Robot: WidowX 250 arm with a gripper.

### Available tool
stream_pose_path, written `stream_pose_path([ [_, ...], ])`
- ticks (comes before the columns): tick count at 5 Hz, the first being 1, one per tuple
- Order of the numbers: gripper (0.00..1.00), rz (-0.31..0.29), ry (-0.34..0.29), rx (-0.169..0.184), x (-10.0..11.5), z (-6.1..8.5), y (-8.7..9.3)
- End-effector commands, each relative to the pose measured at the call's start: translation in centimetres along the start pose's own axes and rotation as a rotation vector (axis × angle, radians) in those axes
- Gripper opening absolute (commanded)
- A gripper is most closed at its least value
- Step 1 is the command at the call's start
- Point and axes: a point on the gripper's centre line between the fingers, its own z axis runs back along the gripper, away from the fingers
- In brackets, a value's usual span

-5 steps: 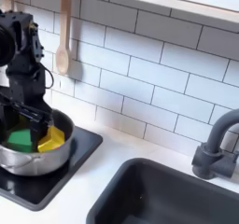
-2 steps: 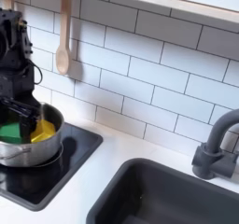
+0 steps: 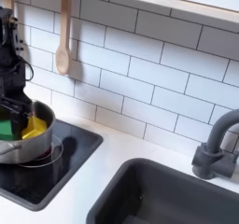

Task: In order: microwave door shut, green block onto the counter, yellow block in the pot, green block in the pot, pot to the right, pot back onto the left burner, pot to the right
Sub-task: 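Move the pot back onto the left burner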

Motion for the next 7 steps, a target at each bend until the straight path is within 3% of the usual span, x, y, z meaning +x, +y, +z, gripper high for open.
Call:
stream_pose_path([
  [1,1.00,0.021,0.004,0.016,-0.3,0.1,1.5],
  [5,1.00,0.040,0.015,0.019,-0.8,-0.1,2.8],
  [7,1.00,0.084,0.032,0.012,-0.6,0.9,2.3],
])
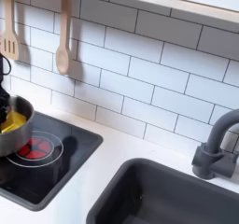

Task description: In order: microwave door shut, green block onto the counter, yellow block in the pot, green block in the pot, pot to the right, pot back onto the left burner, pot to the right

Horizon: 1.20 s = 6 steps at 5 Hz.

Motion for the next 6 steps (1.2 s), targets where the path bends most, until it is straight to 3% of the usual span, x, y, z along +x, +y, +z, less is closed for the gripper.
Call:
stream_pose_path([
  [1,1.00,0.046,0.014,-0.014,0.0,3.3,-0.9],
  [2,1.00,0.071,-0.001,-0.021,-0.3,5.3,-1.1],
  [4,1.00,0.075,0.003,-0.052,-0.8,7.6,-4.0],
  [5,1.00,0.062,-0.041,-0.049,-1.7,10.0,-6.0],
  [6,1.00,0.058,-0.044,-0.061,-2.7,10.3,-8.3],
])
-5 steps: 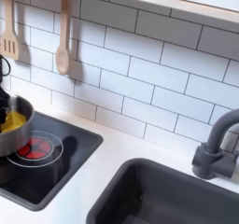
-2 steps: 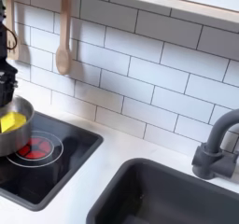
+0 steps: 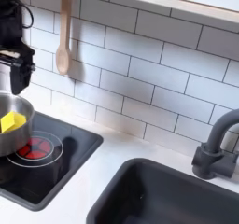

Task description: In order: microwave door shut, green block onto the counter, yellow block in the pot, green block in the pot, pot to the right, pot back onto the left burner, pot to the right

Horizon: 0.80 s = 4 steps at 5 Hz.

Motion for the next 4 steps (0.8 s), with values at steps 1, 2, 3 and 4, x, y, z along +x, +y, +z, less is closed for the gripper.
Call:
stream_pose_path([
  [1,1.00,-0.038,-0.031,-0.032,-2.6,1.4,-5.2],
  [2,1.00,-0.068,-0.041,-0.043,-3.7,2.1,-7.3],
  [3,1.00,-0.093,-0.056,-0.069,-4.5,2.8,-8.9],
  [4,1.00,-0.142,-0.096,-0.101,-4.5,4.1,-10.4],
])
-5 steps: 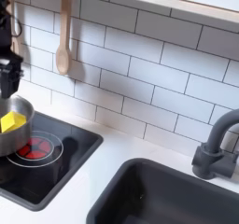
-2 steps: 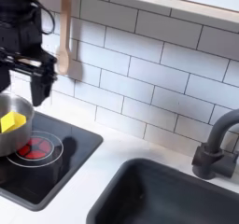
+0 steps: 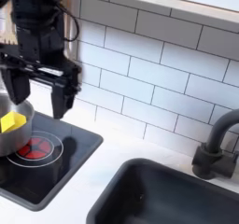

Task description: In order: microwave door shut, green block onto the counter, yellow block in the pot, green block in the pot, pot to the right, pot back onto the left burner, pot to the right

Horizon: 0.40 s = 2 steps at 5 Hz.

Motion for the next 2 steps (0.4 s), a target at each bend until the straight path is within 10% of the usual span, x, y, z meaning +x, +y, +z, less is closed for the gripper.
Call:
stream_pose_path([
  [1,1.00,-0.078,-0.057,-0.068,0.5,1.3,-2.5],
  [2,1.00,-0.122,-0.099,-0.102,1.5,2.5,-3.5],
])
